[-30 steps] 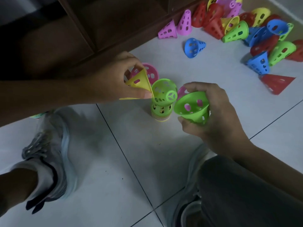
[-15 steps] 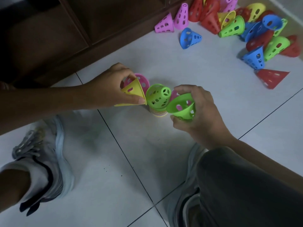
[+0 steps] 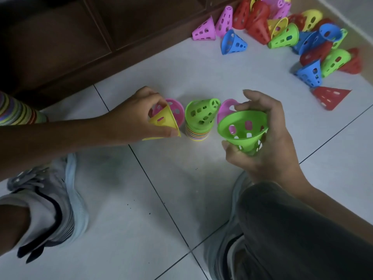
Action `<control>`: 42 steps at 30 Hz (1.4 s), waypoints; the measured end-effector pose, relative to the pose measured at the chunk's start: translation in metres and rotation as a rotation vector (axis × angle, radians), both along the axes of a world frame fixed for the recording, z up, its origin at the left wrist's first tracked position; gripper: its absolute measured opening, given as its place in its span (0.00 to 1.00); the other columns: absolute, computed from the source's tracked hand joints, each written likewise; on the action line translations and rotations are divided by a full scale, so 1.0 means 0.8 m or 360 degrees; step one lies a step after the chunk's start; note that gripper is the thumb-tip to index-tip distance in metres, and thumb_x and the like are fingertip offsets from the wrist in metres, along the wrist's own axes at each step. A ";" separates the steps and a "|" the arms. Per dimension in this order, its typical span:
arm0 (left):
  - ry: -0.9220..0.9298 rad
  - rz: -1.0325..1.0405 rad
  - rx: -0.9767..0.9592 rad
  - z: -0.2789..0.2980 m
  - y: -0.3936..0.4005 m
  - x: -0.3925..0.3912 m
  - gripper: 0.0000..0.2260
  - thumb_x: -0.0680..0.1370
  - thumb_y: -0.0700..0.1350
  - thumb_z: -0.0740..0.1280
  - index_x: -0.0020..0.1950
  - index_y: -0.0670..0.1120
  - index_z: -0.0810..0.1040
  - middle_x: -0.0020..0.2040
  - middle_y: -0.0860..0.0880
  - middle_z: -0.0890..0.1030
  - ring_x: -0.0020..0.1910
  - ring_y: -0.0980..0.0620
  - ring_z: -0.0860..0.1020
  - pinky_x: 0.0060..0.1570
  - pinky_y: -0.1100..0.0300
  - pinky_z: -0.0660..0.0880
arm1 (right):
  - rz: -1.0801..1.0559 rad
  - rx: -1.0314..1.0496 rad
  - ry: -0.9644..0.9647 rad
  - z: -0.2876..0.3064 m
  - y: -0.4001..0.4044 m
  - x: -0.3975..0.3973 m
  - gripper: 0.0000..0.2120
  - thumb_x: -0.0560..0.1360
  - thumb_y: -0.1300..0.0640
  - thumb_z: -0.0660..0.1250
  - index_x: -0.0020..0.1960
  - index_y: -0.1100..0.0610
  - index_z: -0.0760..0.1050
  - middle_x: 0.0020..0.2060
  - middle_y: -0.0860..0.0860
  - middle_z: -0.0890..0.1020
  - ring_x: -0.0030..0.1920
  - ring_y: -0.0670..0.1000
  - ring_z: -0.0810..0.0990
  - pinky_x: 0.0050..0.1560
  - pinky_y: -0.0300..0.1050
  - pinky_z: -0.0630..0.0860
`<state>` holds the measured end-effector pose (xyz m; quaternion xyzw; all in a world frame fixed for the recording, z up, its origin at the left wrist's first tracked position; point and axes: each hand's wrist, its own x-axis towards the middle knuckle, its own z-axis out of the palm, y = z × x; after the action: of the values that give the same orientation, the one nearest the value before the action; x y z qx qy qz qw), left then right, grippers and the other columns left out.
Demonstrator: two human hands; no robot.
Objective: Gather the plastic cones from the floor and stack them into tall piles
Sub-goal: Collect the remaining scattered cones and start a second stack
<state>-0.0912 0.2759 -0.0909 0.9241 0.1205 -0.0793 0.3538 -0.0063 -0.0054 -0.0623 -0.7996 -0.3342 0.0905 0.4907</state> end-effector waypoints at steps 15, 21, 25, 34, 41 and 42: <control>-0.0029 -0.0006 0.0014 0.011 0.004 -0.014 0.35 0.59 0.73 0.71 0.59 0.56 0.72 0.61 0.56 0.68 0.55 0.58 0.75 0.46 0.66 0.77 | 0.0253 -0.0295 0.0018 0.004 0.048 0.007 0.45 0.66 0.60 0.80 0.76 0.46 0.61 0.59 0.40 0.71 0.64 0.45 0.68 0.60 0.40 0.76; -0.0046 -0.0015 0.0035 0.008 0.015 -0.023 0.34 0.62 0.72 0.75 0.60 0.55 0.72 0.61 0.54 0.68 0.56 0.53 0.75 0.47 0.62 0.78 | 0.0285 -0.0470 0.0027 -0.015 0.073 0.019 0.47 0.66 0.57 0.81 0.77 0.46 0.59 0.59 0.42 0.72 0.62 0.44 0.67 0.56 0.34 0.73; -0.0014 -0.0022 0.0060 0.007 0.025 -0.033 0.37 0.58 0.74 0.69 0.60 0.56 0.72 0.61 0.54 0.68 0.55 0.54 0.75 0.48 0.60 0.80 | 0.0324 -0.0551 -0.0003 -0.030 0.087 0.021 0.48 0.68 0.57 0.80 0.78 0.46 0.56 0.60 0.44 0.72 0.63 0.46 0.65 0.52 0.30 0.69; -0.0049 -0.0011 0.0044 0.007 0.033 -0.038 0.37 0.60 0.74 0.69 0.62 0.55 0.72 0.61 0.55 0.68 0.55 0.55 0.75 0.47 0.61 0.80 | 0.0291 -0.0561 0.0041 -0.026 0.097 0.020 0.51 0.68 0.56 0.80 0.80 0.46 0.52 0.64 0.41 0.71 0.68 0.47 0.63 0.58 0.41 0.77; -0.0037 -0.0009 0.0006 -0.002 0.030 -0.037 0.32 0.64 0.66 0.75 0.63 0.53 0.73 0.62 0.54 0.69 0.55 0.54 0.77 0.46 0.64 0.79 | 0.0126 -0.0366 -0.0100 -0.004 0.065 0.013 0.48 0.66 0.57 0.81 0.77 0.50 0.57 0.70 0.44 0.70 0.69 0.46 0.68 0.61 0.35 0.75; -0.0044 -0.0005 -0.0003 -0.003 0.029 -0.037 0.32 0.63 0.66 0.74 0.62 0.53 0.73 0.61 0.54 0.69 0.54 0.54 0.77 0.45 0.65 0.79 | 0.0093 -0.0330 -0.0107 -0.002 0.059 0.014 0.47 0.66 0.57 0.81 0.76 0.50 0.57 0.70 0.44 0.70 0.68 0.48 0.71 0.61 0.40 0.77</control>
<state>-0.1205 0.2987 -0.0934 0.9250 0.1140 -0.0673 0.3562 0.0051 0.0417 -0.0640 -0.8386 -0.3625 0.1120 0.3910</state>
